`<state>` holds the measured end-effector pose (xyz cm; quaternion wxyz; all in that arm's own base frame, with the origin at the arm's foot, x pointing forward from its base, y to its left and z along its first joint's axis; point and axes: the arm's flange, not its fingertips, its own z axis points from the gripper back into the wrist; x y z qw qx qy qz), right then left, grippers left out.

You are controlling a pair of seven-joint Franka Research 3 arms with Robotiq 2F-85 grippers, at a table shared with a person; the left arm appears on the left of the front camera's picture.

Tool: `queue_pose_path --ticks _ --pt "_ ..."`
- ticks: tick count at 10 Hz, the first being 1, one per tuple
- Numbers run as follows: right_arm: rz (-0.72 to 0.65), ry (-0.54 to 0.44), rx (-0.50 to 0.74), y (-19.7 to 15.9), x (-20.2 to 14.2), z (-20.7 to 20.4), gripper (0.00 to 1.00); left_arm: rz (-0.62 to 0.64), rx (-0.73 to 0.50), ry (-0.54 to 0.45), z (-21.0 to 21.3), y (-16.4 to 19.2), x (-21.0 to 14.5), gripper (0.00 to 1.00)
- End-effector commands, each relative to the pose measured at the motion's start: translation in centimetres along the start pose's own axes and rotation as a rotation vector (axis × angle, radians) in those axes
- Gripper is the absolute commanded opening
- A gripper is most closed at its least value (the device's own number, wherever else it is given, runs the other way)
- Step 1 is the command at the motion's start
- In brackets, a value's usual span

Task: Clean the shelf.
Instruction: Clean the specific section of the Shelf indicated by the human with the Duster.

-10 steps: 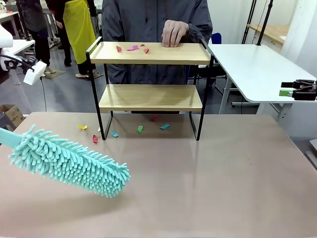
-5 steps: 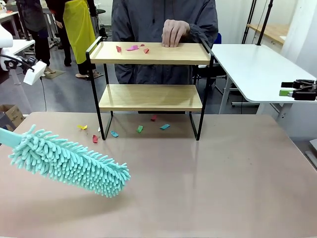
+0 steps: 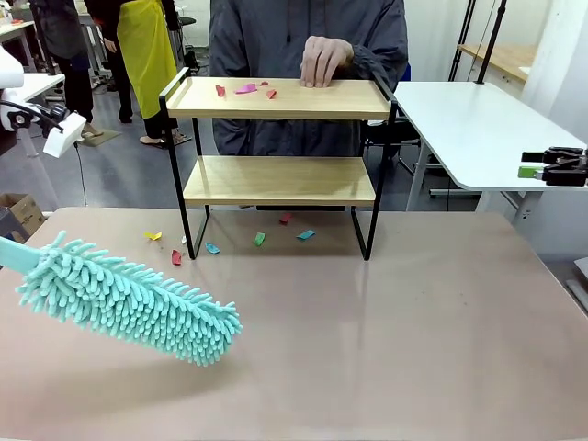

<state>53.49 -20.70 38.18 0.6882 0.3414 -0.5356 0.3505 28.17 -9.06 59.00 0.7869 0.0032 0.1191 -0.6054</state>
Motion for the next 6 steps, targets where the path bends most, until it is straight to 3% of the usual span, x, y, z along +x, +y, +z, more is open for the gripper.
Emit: queue_pose_path --ticks 1,4,6 --pt "0.006 0.002 0.001 0.0 0.3 -0.1 1.00 0.000 0.000 0.000 0.0 0.0 0.0 0.13" --pt "0.006 0.002 0.001 0.0 0.3 -0.1 1.00 0.097 -0.059 -0.341 5.2 -0.3 0.1 0.13" --pt "0.006 0.002 0.001 0.0 0.3 -0.1 1.00 0.138 -0.068 -0.540 11.2 -1.1 0.7 0.13"
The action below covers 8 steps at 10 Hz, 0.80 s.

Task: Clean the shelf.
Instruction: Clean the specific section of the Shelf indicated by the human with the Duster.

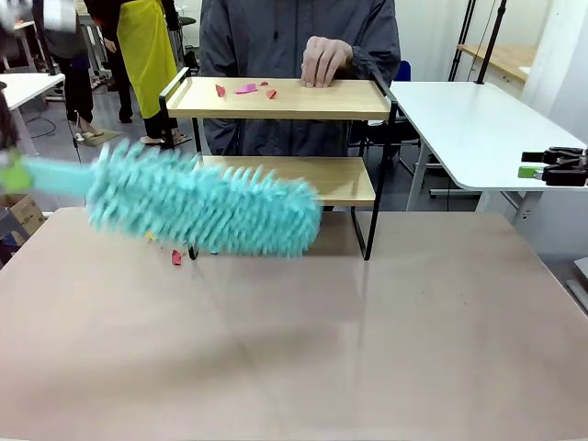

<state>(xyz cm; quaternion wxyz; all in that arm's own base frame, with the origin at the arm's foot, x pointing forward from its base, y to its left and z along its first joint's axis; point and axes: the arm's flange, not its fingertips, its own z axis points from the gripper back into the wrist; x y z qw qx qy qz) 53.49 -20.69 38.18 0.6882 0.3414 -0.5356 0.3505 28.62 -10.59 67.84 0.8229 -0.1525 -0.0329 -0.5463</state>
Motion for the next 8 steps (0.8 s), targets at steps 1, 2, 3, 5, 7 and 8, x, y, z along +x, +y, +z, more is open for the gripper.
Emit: queue_pose_path --ticks 1,2,3,5,7,8 --pt "0.006 0.002 0.001 0.0 0.3 -0.1 1.00 0.064 0.011 -0.156 3.9 -1.1 3.8 0.13" --pt "0.006 0.002 0.001 0.0 0.3 -0.1 1.00 0.105 0.005 -0.214 6.1 -2.3 6.3 0.13" --pt "0.006 0.002 0.001 0.0 0.3 -0.1 1.00 0.167 0.022 -0.270 8.3 -4.5 9.1 0.13" --pt "0.006 0.002 0.001 0.0 0.3 -0.1 1.00 0.326 0.127 -0.327 11.2 -7.6 14.1 0.13" --pt "0.006 0.002 0.001 0.0 0.3 -0.1 1.00 0.526 0.226 -0.337 12.0 -9.2 19.9 0.13" --pt "0.006 0.002 0.001 0.0 0.3 -0.1 1.00 0.607 0.255 -0.323 11.7 -9.0 22.5 0.13"
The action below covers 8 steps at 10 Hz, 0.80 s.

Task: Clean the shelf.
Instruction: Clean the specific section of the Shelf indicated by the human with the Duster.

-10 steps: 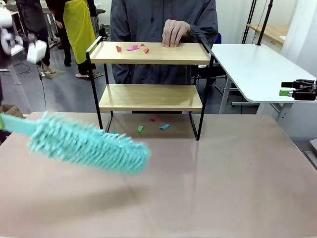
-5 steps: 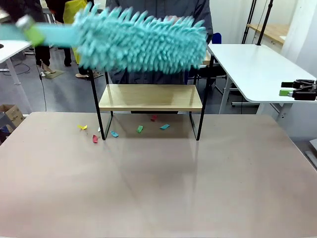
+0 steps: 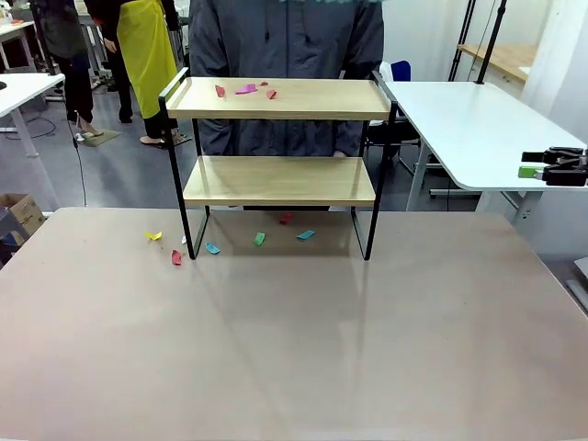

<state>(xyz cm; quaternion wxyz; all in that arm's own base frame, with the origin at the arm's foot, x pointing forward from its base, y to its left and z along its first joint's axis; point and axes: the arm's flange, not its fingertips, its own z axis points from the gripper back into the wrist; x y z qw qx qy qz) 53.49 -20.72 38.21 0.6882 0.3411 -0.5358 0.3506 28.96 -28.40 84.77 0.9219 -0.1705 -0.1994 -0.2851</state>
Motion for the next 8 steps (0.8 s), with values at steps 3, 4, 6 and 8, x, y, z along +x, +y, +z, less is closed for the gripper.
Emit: queue_pose_path --ticks 3,4,6,8 --pt "0.005 0.002 0.002 0.1 0.3 -0.2 1.00 0.287 0.301 -0.046 -4.7 -4.6 7.9 0.13" --pt "0.005 0.002 0.002 0.1 0.3 -0.2 1.00 0.318 0.334 -0.041 -6.8 -5.7 9.5 0.13" --pt "0.005 0.002 0.002 0.1 0.3 -0.2 1.00 0.341 0.307 0.047 -10.5 -6.2 10.8 0.13" --pt "0.005 0.002 0.002 0.1 0.3 -0.2 1.00 0.309 0.308 -0.049 -9.0 -4.3 7.4 0.13"
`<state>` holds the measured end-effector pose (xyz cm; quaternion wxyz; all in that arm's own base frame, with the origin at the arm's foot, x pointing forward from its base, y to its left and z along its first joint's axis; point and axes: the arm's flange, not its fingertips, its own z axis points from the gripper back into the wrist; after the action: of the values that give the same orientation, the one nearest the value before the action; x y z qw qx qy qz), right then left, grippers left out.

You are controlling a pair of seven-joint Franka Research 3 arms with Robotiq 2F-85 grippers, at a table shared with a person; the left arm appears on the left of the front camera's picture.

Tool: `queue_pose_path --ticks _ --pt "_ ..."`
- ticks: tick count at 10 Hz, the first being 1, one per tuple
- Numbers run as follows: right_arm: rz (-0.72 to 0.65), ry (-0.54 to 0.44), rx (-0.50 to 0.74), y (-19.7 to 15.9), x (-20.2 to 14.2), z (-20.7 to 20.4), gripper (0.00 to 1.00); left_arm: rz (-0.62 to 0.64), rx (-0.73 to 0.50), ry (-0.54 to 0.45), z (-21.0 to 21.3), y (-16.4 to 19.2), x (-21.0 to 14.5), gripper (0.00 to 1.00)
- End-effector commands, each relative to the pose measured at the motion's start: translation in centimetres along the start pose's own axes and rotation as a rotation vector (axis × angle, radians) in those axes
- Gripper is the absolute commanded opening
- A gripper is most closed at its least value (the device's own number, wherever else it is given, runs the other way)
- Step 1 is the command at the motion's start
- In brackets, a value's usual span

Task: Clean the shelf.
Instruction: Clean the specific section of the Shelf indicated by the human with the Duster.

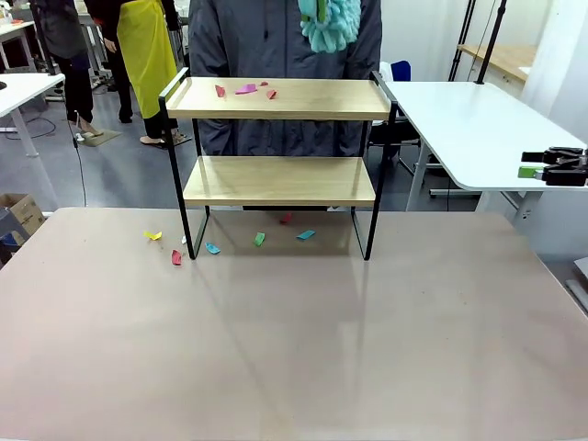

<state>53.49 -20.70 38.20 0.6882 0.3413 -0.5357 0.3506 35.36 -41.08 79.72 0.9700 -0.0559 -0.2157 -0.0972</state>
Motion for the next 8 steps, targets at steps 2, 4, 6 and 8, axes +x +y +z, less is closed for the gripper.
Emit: queue_pose_path --ticks 2,4,6,8 --pt "0.005 0.002 0.001 0.0 0.3 -0.1 1.00 0.000 0.000 0.000 0.0 0.0 0.0 0.13" --pt "0.005 0.002 0.001 0.0 0.3 -0.1 1.00 0.085 0.030 -0.056 -1.8 -2.2 -2.5 0.13" --pt "0.005 0.002 0.001 0.0 0.3 -0.1 1.00 0.176 0.018 -0.141 -3.9 -4.7 -3.0 0.13" --pt "0.005 0.002 0.001 0.0 0.3 -0.1 1.00 0.214 0.001 -0.178 -5.6 -6.7 -3.2 0.13"
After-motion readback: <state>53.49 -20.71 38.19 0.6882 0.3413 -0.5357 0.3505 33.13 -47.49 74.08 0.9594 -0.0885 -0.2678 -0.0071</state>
